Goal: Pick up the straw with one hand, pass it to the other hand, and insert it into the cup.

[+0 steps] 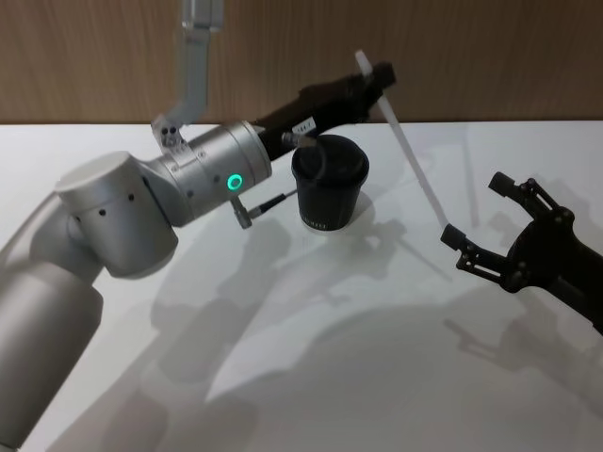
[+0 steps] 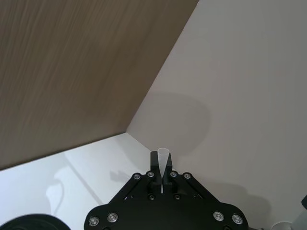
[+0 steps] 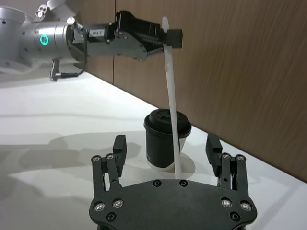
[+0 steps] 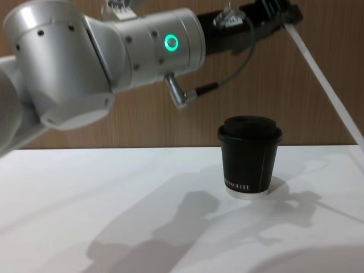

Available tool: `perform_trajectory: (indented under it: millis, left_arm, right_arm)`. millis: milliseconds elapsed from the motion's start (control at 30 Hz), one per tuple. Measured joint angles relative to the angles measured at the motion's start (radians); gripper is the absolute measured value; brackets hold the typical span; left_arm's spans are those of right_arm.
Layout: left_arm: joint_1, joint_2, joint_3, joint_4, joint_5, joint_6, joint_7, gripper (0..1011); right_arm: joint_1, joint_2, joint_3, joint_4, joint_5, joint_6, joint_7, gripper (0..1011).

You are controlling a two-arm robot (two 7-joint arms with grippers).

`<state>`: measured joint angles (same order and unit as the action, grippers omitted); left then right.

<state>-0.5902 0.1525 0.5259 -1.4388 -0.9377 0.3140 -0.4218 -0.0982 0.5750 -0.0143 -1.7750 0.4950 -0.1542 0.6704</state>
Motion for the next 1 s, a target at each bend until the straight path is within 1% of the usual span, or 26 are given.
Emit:
perform_trajectory:
  millis: [367, 533, 567, 633, 733, 800, 833, 1000]
  left_arm:
    - [-0.051, 0.029, 0.008, -0.051, 0.017, 0.042, 0.033, 14]
    - [-0.082, 0.054, 0.025, -0.078, 0.050, 0.059, 0.057, 15]
    - [-0.082, 0.054, 0.025, -0.078, 0.050, 0.059, 0.057, 15]
    - [-0.096, 0.067, 0.036, -0.091, 0.070, 0.064, 0.068, 16]
    - [-0.105, 0.076, 0.044, -0.099, 0.085, 0.065, 0.076, 16]
    - [-0.118, 0.089, 0.054, -0.109, 0.106, 0.065, 0.085, 15]
    - [-0.118, 0.089, 0.054, -0.109, 0.106, 0.065, 0.085, 16]
    - [-0.133, 0.107, 0.069, -0.124, 0.139, 0.057, 0.099, 16]
  right_arm:
    - [0.000, 0.000, 0.000, 0.000, 0.000, 0.000, 0.000, 1001]
    - [0.000, 0.000, 0.000, 0.000, 0.000, 0.000, 0.000, 1001]
    - [0.000, 0.000, 0.000, 0.000, 0.000, 0.000, 0.000, 1001]
    - [0.000, 0.000, 0.000, 0.000, 0.000, 0.000, 0.000, 1001]
    - [0.000, 0.000, 0.000, 0.000, 0.000, 0.000, 0.000, 1001]
    - [0.000, 0.000, 0.000, 0.000, 0.000, 0.000, 0.000, 1001]
    - [0.000, 0.000, 0.000, 0.000, 0.000, 0.000, 0.000, 1001]
    - [0.000, 0.000, 0.000, 0.000, 0.000, 0.000, 0.000, 1001]
